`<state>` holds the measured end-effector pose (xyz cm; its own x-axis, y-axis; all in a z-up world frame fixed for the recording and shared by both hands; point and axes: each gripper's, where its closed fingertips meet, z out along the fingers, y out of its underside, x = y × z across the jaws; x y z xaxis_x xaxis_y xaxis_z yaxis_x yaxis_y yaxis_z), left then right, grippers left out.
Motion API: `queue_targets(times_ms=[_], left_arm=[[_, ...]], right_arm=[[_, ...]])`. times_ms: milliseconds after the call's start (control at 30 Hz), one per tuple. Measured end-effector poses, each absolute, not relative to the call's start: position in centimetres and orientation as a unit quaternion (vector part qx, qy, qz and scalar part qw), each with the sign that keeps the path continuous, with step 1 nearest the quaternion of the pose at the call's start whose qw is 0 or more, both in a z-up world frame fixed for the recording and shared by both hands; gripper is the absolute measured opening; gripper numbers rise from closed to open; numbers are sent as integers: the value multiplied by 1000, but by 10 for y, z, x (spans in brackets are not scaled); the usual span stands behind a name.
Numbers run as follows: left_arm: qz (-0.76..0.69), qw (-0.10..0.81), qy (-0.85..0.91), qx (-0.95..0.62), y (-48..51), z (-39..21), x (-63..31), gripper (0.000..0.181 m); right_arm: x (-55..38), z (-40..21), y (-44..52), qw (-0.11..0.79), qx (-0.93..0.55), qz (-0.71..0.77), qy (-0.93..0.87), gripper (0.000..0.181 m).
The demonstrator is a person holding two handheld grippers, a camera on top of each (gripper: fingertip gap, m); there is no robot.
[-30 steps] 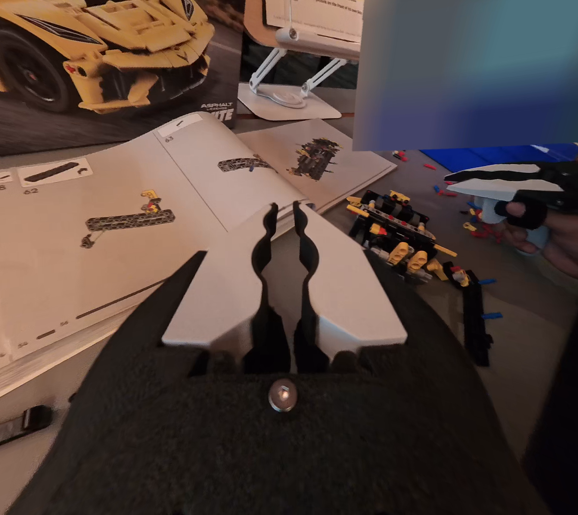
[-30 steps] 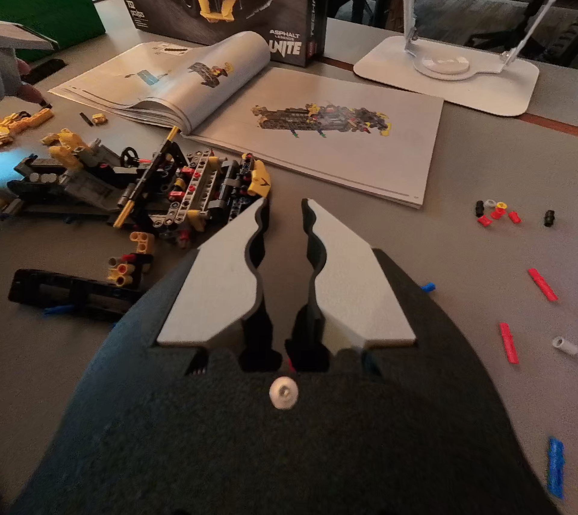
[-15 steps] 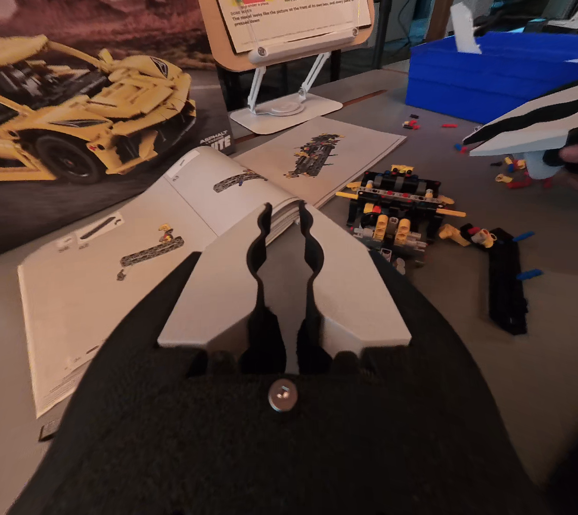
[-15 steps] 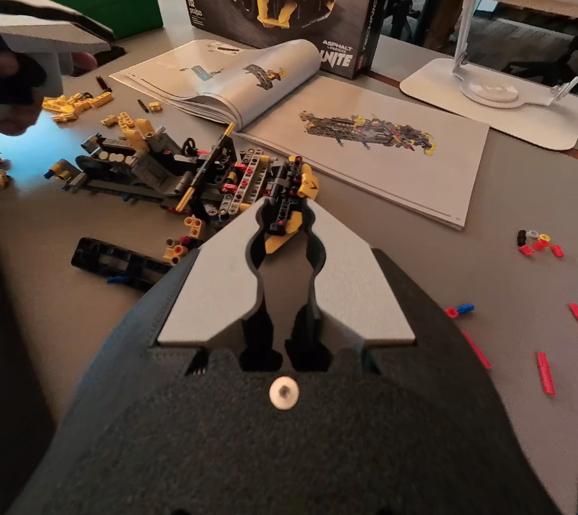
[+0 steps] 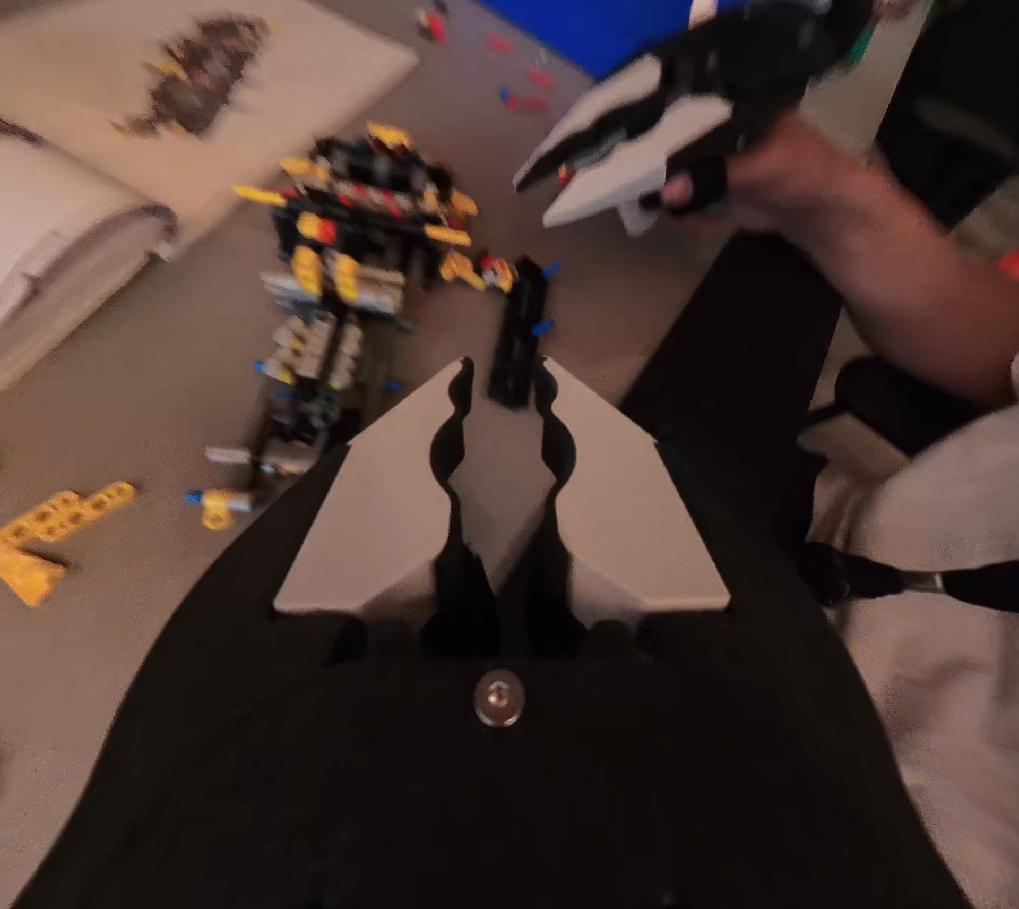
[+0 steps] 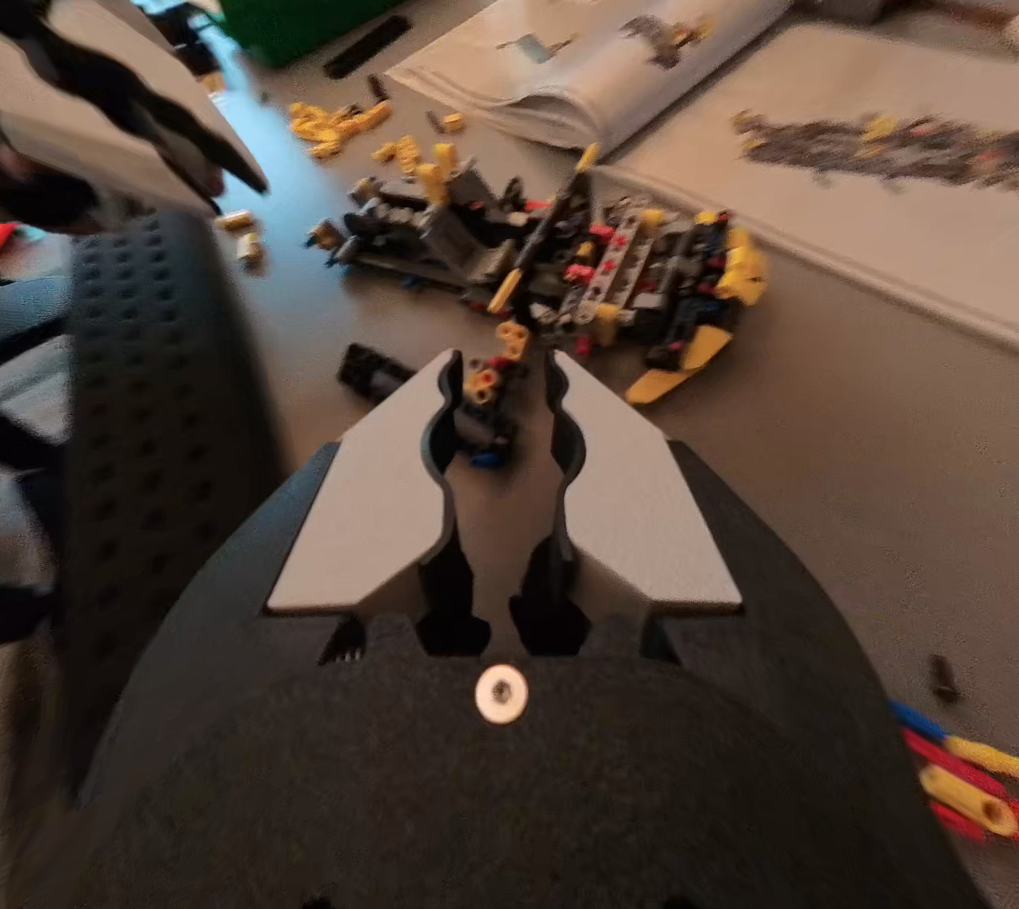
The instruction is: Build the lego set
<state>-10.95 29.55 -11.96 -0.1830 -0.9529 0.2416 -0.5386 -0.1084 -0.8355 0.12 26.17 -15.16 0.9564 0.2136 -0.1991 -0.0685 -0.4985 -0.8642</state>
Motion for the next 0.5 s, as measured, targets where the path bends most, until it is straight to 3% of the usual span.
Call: queue_targets(times_ms=[167, 367, 500], left_arm=[[-290, 247, 715, -587, 283, -171, -112, 23], [-314, 179, 728, -583, 269, -193, -98, 27], [-278, 196, 747, -572, 276, -204, -93, 29]], right_arm=[[-1, -154, 253, 464, -872, 139, -68, 25], [-4, -177, 253, 442, -881, 163, -49, 24], [-3, -191, 247, 396, -901, 166, -55, 24]])
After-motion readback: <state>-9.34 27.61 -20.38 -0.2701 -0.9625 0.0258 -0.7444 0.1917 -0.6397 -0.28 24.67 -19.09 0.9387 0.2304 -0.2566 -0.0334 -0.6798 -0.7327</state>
